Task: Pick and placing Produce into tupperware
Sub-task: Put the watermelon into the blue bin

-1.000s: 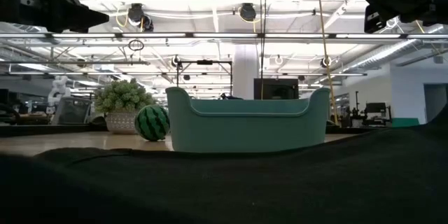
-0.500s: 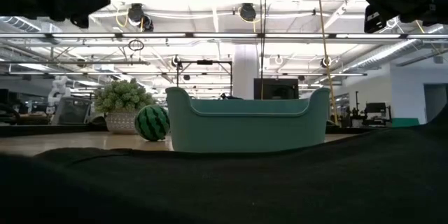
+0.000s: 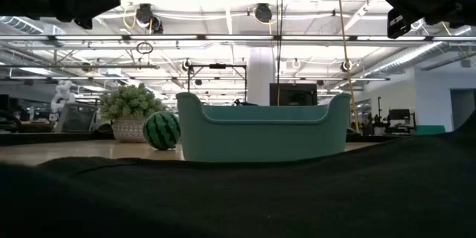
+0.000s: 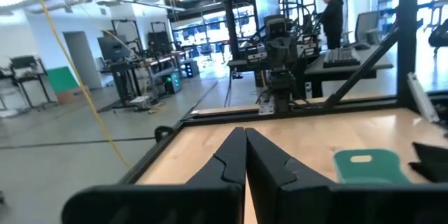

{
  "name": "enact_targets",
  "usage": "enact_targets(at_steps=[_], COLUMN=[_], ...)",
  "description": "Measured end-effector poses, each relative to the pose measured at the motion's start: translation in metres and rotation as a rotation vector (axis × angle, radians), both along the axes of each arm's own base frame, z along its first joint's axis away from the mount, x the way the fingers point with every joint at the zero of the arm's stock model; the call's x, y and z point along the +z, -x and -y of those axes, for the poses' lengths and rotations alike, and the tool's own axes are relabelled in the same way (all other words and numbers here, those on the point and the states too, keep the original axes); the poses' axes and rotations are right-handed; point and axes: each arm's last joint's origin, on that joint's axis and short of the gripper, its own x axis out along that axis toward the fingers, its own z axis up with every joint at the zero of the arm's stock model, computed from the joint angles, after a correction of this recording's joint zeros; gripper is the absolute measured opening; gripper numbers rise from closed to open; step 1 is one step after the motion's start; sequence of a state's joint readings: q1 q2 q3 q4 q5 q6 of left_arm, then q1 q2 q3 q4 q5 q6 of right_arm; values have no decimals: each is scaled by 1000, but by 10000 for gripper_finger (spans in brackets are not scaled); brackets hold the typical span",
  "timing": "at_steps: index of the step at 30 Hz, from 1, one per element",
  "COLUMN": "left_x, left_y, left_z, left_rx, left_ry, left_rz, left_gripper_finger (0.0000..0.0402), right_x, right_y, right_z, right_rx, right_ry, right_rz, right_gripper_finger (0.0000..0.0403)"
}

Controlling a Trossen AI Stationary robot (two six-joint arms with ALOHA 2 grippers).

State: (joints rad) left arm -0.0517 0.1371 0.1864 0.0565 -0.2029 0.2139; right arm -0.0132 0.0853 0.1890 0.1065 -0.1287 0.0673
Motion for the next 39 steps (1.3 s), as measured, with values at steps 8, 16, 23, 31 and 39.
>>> enact_targets(at_steps=[8,16,23,31,39], left_x=[0,-1,0,5,28], left_y=[0,0,0,1,-2], left_z=[0,0,0,-3,-3], left_rx=[2,-1,-4,79,101], left_ry=[4,85,120,146,132], left_rz=[-1,7,15,78,65], left_gripper_finger=[2,23,24,24,4], right_x=[3,4,4,4,4], right_y=[0,1,1,1,1], right_z=[0,0,0,0,0], right_rx=[-1,-9,-9,-9,-13], right_ry=[1,50,52,52,69], right_rz=[32,52,52,52,54], right_gripper_finger=[0,0,0,0,0])
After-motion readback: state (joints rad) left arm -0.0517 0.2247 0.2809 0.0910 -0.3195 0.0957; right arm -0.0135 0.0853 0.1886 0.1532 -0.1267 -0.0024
